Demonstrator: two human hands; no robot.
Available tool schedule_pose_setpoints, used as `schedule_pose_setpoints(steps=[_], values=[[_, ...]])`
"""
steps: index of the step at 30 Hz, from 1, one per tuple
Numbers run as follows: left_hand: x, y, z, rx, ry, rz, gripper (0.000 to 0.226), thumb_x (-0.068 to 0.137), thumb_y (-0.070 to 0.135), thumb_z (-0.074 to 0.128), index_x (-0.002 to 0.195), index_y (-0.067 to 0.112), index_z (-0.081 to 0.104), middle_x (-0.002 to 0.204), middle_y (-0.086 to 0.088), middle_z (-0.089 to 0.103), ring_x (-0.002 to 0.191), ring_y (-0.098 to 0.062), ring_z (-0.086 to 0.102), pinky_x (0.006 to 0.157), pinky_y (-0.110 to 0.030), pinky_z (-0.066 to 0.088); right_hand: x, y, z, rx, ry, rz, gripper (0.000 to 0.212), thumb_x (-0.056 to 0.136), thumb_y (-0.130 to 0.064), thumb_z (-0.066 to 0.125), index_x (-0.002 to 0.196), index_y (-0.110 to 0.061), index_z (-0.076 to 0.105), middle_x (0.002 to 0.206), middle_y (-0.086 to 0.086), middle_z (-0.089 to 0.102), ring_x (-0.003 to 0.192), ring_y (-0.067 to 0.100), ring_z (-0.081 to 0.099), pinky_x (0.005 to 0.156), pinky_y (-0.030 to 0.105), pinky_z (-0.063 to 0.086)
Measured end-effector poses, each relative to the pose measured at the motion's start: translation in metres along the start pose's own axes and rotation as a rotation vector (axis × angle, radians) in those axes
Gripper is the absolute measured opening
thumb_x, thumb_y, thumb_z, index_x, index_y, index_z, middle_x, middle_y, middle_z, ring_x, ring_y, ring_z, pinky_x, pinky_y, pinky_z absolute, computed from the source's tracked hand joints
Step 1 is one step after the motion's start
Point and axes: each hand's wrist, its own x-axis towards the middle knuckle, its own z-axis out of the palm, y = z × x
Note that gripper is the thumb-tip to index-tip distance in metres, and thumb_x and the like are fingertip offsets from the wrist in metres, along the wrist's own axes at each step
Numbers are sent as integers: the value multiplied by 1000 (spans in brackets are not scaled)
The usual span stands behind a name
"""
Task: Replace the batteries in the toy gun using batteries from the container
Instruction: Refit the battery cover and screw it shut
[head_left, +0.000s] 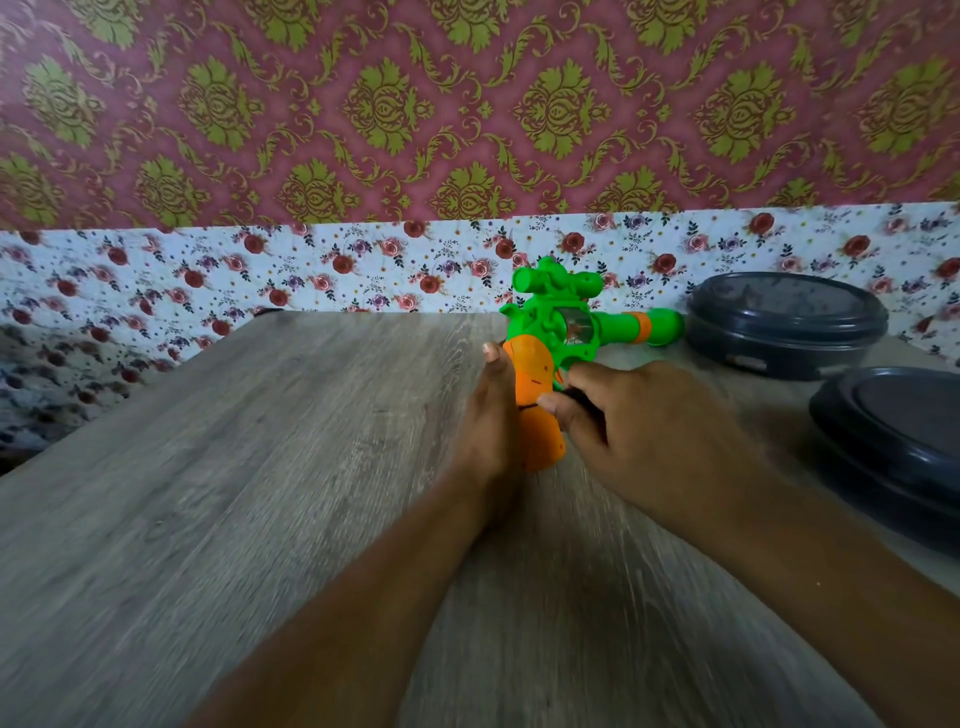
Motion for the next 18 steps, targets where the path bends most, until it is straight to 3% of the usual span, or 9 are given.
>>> schedule_pose_setpoints(steps=[3, 5, 8, 10, 12, 15, 18], values=[[0, -2, 1, 16, 0, -23, 86, 74, 82, 31, 134, 23, 49, 130, -11, 60, 118, -28, 58, 102, -54, 43, -1, -10, -3, -52, 97, 44, 46, 86, -48, 38, 52, -22, 25, 46, 3, 23, 41, 28, 40, 45, 19, 4], [1, -5, 1, 56, -7, -15, 81, 77, 82, 29, 130, 26, 52, 127, -9, 62, 114, -26, 61, 98, -53, 47, 0, -14, -7, -4, 59, 97, 50, 92, -53, 27, 52, -23, 19, 47, 6, 27, 49, 26, 34, 43, 24, 9], [1, -6, 1, 57, -53, 14, 60, 96, 58, 15, 122, 24, 57, 110, -6, 69, 93, -18, 68, 83, -39, 54, 0, -6, -11, 24, 8, 91, 44, 92, -52, 14, 73, -21, 38, 61, -2, 40, 62, 26, 49, 51, 32, 26], [0, -6, 1, 68, -66, 6, 59, 97, 53, 15, 127, 21, 54, 109, -9, 68, 87, -17, 68, 77, -34, 56, 3, -2, -13, 214, -38, 55, 26, 95, -41, 23, 91, -20, 38, 62, -8, 43, 57, 14, 49, 50, 32, 28], [1, -6, 1, 65, -66, 16, 55, 99, 51, 15, 122, 22, 56, 104, -8, 68, 84, -15, 67, 75, -32, 55, 6, 0, -9, 358, -89, 40, 9, 95, -26, 37, 91, -19, 39, 63, -11, 40, 55, 6, 42, 50, 27, 29], [-1, -4, 4, 34, -49, 27, 53, 99, 49, 15, 100, 25, 62, 97, -11, 67, 88, -23, 65, 87, -43, 51, 8, 1, -4, 383, -39, 32, 8, 92, -20, 49, 85, -16, 51, 68, -9, 53, 65, 13, 54, 59, 30, 39], [1, -5, 3, 28, -48, 50, 57, 93, 60, 18, 100, 27, 64, 106, -23, 67, 102, -35, 65, 97, -57, 46, 6, 0, -5, 413, 4, 34, 19, 88, -32, 50, 82, -16, 59, 69, -4, 64, 63, 20, 61, 63, 39, 49]])
